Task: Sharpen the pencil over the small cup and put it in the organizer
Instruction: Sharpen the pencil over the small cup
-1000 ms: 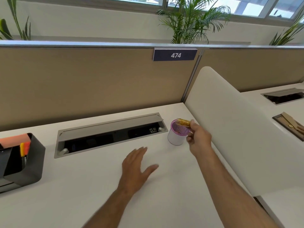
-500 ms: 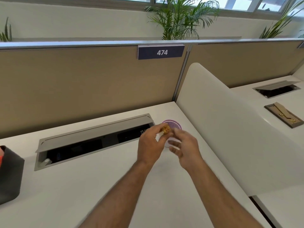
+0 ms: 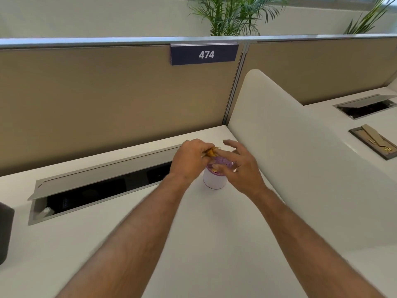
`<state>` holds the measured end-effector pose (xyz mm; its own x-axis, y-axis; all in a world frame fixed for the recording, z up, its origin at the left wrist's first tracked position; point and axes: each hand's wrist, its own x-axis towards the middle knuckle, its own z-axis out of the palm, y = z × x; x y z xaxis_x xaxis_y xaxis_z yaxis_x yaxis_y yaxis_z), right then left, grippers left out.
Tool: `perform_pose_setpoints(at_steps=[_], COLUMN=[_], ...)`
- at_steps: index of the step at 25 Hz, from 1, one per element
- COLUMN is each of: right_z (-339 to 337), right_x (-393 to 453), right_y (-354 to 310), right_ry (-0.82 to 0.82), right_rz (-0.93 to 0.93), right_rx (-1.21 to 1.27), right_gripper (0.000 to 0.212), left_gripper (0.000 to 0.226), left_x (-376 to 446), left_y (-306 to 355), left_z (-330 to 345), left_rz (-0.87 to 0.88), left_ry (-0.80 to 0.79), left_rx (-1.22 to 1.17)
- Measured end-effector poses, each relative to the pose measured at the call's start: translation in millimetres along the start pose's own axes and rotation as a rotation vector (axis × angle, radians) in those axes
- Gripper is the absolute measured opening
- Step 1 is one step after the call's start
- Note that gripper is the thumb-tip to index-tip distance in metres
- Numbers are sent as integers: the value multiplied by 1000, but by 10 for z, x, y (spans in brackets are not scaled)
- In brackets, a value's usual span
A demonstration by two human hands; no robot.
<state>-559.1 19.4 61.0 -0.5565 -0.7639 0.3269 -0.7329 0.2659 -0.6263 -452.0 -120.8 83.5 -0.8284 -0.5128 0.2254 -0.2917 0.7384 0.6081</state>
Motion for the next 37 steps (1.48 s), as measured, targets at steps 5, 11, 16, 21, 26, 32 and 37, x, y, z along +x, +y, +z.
perform_pose_setpoints(at_steps=[5,11,16,21,26,32,37], right_z=[62,131,110,102,135,111,6], right_x=[126,184,189,132,112,-14,-61], right_y=[177,243,296,369,322,287,196], right_ry=[15,8,15,30,119,81,249], right_rz=[20,176,282,224,165,65,-38], right_rx=[0,137,205,-4,-88,-142,-160], right_gripper=[32,24,24,20,15,26,50], left_gripper=[14,17,24,20,26,75,89], left_x=[149,193,256,271,308,213,172], left_y=[4,-18,-60,-103,7,76,91], left_z=[25,113,95,63,112,205,269], left_rz=[65,114,133,151,201,-46,-202], left_ry=[-111,-99,-115,-107,-168,-104,-50], left_rx=[118,213,340,435,392,-101,-320])
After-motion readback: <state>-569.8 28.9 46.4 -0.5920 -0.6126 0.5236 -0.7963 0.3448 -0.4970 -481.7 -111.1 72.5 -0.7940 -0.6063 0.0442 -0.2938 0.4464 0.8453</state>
